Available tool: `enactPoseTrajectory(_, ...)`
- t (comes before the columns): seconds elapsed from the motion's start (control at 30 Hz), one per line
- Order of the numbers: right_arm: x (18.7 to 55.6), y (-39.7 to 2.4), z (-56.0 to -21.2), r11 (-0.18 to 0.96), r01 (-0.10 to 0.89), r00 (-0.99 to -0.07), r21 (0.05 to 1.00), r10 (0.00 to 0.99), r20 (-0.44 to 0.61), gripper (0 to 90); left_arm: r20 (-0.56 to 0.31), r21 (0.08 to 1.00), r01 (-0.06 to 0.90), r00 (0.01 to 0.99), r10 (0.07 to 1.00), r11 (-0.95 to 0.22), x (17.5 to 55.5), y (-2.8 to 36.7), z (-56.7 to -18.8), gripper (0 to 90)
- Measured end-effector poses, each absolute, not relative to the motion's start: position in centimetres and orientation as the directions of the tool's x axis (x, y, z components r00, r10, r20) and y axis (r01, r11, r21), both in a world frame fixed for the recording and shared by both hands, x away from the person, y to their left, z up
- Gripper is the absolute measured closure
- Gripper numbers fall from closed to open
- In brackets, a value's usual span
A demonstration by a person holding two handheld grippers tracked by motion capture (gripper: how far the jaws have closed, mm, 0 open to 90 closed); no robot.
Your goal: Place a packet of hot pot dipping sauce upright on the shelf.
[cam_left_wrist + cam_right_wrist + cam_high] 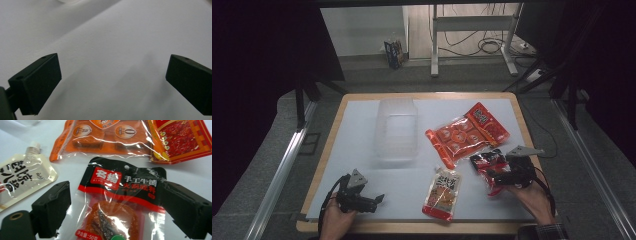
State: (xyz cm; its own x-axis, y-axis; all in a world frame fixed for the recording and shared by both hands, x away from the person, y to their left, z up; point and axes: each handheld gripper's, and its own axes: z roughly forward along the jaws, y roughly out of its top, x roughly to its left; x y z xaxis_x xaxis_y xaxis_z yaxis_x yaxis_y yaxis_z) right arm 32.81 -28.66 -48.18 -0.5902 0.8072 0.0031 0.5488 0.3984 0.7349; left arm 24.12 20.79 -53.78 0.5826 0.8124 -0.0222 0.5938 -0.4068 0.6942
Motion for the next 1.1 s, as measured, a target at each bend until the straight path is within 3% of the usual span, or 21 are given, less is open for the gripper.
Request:
enactPoseTrajectory(0.37,33.9,-28.7,-47.8,0.46,0.54,-0.604,0.705,0.795,-0.057,17.0,-0.002,0.694,0.584,0.587,0.81,-0.421,24.0,20.5,-53.8,0.2)
enactPoseTrajectory(0.6,35.4,-29.8,-47.3,0.419,0.576,-0.573,0.702,0.82,-0.02,20.5,0.008,0.69,0.581,0.591,0.807,-0.432,24.0,20.4,-53.7,0.2)
enactPoseTrajectory(1.1,39.0,-30.8,-46.9,0.388,0.61,-0.524,0.691,0.852,-0.017,17.2,0.022,0.681,0.579,0.596,0.803,-0.448,24.0,20.2,-53.8,0.3)
